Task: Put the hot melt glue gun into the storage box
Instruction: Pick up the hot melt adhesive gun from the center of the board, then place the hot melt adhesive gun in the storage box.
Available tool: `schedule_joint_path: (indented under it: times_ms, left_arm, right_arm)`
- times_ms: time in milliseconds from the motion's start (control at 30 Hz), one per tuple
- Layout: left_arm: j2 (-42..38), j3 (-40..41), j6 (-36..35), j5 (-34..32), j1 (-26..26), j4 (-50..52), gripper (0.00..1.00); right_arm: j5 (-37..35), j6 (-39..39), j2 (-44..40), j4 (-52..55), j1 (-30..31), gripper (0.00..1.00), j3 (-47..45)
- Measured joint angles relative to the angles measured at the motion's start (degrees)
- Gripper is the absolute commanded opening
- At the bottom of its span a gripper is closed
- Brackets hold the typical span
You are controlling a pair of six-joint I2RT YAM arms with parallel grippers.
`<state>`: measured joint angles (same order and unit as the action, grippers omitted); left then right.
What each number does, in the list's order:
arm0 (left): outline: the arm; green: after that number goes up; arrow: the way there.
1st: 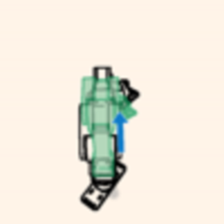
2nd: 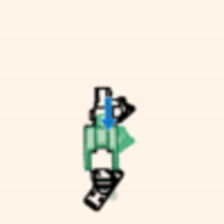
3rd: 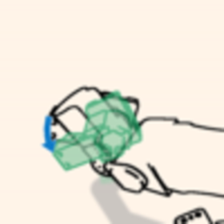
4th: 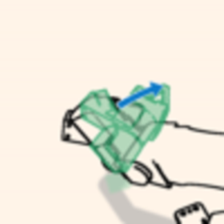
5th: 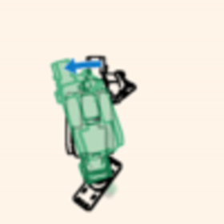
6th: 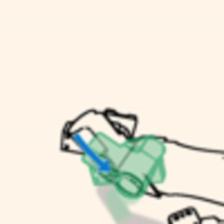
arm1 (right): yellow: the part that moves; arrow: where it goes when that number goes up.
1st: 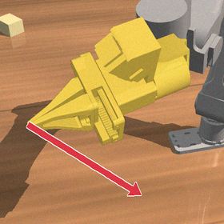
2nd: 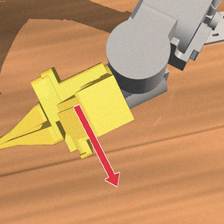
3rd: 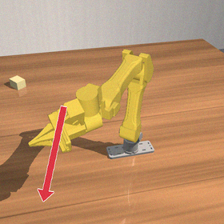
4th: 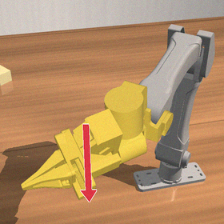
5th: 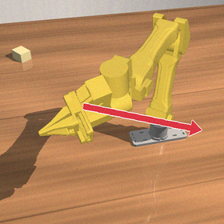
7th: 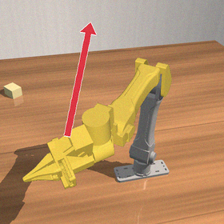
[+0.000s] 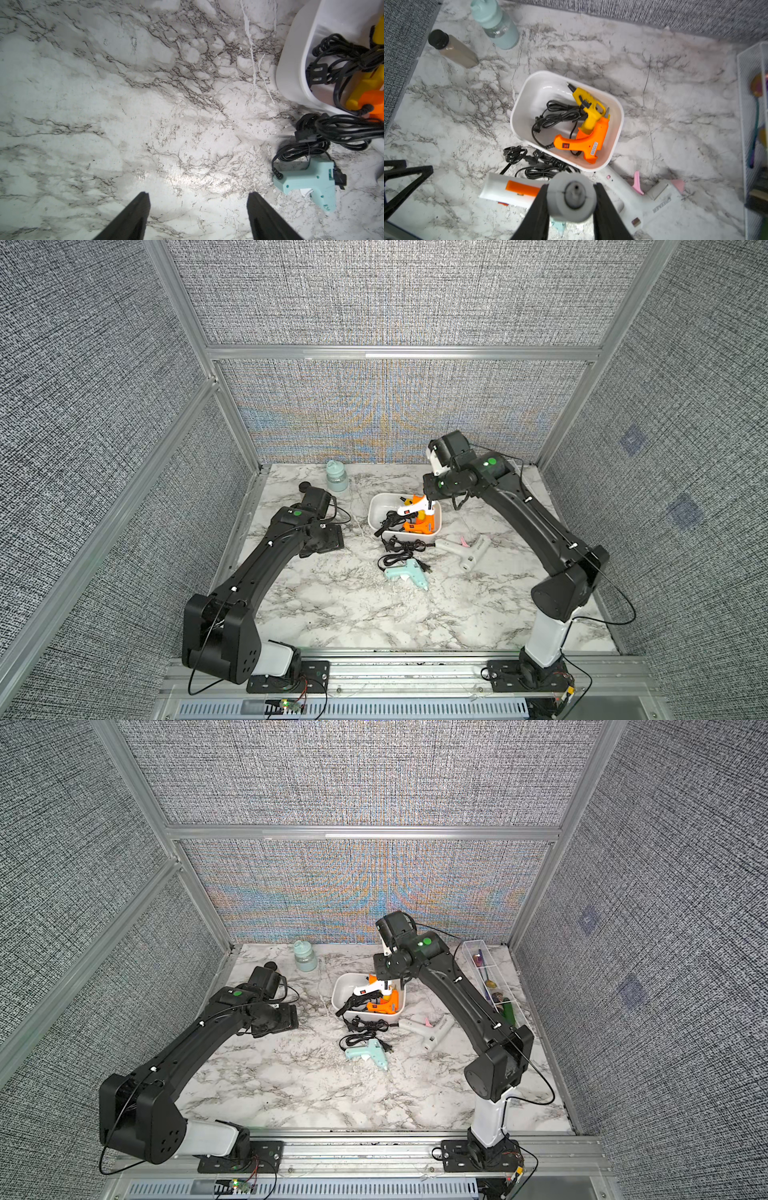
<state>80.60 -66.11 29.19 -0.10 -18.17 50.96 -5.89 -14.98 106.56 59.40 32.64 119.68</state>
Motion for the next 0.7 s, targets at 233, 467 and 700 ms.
schedule_joint_path:
  times_ms: [233,467,700]
  left_arm:
    - [-1.1,0.4,0.5,-0.5,0.0,0.5,0.79]
    - [-1.1,0.4,0.8,-0.9,0.0,0.6,0.79]
    - [-0.9,0.4,0.8,-1.0,0.0,0.6,0.79]
  right_arm:
    - [0.4,4.4,0.0,-1.5,-1.6,0.06,6.1]
    - [1.0,5.4,-0.9,-3.6,-2.7,0.06,8.8]
    - [2.3,5.2,-1.7,-7.5,-2.9,0.06,3.5]
